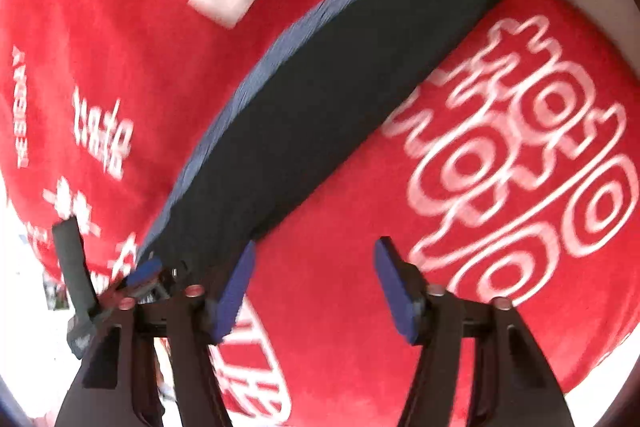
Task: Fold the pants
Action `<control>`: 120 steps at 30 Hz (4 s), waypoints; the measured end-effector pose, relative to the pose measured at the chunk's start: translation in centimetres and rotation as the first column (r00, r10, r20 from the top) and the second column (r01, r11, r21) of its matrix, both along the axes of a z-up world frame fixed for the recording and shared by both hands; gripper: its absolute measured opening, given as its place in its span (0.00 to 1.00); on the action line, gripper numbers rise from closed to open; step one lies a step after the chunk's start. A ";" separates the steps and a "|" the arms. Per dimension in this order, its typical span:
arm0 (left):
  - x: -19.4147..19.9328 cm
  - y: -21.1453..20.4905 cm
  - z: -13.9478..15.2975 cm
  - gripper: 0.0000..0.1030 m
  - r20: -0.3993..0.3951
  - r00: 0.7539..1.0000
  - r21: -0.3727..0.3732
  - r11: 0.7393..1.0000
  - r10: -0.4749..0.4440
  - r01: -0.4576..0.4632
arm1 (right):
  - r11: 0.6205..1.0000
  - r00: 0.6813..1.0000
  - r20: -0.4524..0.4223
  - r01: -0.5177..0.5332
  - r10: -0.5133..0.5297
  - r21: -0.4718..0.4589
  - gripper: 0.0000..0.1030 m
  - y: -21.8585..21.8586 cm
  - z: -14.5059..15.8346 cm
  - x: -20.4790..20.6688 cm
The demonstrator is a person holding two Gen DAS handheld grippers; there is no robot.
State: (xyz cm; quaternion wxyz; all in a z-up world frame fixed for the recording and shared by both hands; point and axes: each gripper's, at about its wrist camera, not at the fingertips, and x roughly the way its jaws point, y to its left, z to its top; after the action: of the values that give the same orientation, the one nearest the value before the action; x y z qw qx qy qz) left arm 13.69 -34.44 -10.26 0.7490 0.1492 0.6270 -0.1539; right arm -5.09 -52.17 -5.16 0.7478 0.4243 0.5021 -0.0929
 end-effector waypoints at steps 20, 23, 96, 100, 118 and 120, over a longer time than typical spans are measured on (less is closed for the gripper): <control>0.7 -9.9 -3.6 1.00 0.026 0.999 -0.009 0.999 0.046 -0.046 | 0.884 0.893 0.181 0.343 -0.412 0.318 0.53 -11.5 -6.9 -1.6; 0.9 -9.2 -4.1 1.00 0.022 0.998 -0.029 0.998 0.056 -0.056 | 0.884 0.880 0.221 0.344 -0.421 0.316 0.53 -11.6 -6.9 -0.8; 1.5 21.0 6.9 0.82 -0.094 0.992 -0.392 0.913 0.084 -0.115 | 0.415 0.772 -0.301 -0.575 0.560 -0.705 0.64 28.0 1.5 7.1; 1.3 17.8 6.4 0.82 -0.113 0.994 -0.415 0.908 0.013 -0.059 | 0.482 0.797 -0.294 -0.565 0.527 -0.669 0.64 26.2 1.3 6.2; 0.0 16.6 3.9 0.05 -0.185 0.983 -0.375 0.925 -0.004 -0.067 | 0.663 0.846 -0.228 -0.523 0.483 -0.536 0.33 22.1 2.0 5.6; -0.9 17.2 2.2 0.05 -0.203 0.979 -0.332 0.941 0.001 -0.070 | 0.669 0.848 -0.230 -0.521 0.478 -0.530 0.33 21.8 2.0 5.6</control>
State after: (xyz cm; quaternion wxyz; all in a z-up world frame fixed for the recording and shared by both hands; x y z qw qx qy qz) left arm 12.74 -17.23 -8.06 0.6993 -0.0092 0.6659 -0.2597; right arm 0.53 -30.34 -3.19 0.8177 0.0217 0.5734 -0.0466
